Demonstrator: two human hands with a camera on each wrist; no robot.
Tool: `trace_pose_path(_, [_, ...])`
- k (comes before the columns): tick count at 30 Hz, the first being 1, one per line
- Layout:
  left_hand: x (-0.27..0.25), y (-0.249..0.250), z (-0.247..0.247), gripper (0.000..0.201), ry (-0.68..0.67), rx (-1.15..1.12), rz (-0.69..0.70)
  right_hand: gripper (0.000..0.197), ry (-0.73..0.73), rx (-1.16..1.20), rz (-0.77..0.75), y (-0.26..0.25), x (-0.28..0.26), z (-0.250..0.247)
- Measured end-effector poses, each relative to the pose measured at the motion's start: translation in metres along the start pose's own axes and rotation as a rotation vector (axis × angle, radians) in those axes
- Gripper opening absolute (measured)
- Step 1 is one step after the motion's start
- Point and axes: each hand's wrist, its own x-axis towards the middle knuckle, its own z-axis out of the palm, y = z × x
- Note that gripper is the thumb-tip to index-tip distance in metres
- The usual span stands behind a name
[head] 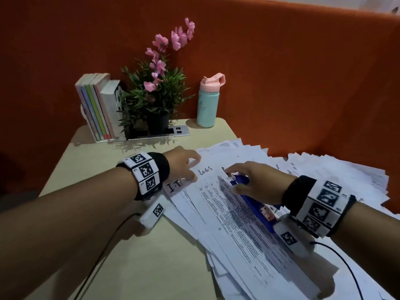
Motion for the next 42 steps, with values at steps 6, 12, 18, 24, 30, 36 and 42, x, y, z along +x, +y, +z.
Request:
trace_pose_path(6, [-0.006, 0.004, 0.004, 0.052, 0.011, 0.412, 0.144, 0.048, -0.085, -0.18, -0.052, -0.022, 0.025, -0.002])
trace_pose_path(12, [0.015, 0.007, -0.007, 0.059, -0.071, 0.454, 0.186, 0.044, -0.144, -0.401, -0.044, -0.03, 0.055, -0.002])
trace_pose_path(18, [0.03, -0.004, -0.006, 0.067, -0.114, 0.408, 0.215, 0.043, -0.159, -0.414, -0.044, -0.032, 0.056, -0.001])
trace_pose_path(24, [0.036, -0.004, -0.009, 0.059, -0.194, 0.394, 0.228, 0.04, -0.194, -0.401, -0.073, -0.031, 0.051, -0.004])
trace_pose_path(30, [0.039, -0.006, -0.01, 0.061, -0.201, 0.304, 0.21, 0.046, -0.174, -0.423, -0.065, -0.036, 0.067, 0.003])
trace_pose_path(36, [0.037, -0.004, -0.012, 0.062, -0.203, 0.293, 0.211, 0.049, -0.169, -0.459, -0.079, -0.038, 0.076, 0.008])
trace_pose_path(42, [0.041, -0.007, -0.012, 0.063, -0.226, 0.215, 0.194, 0.054, -0.178, -0.528, -0.12, -0.04, 0.076, 0.01])
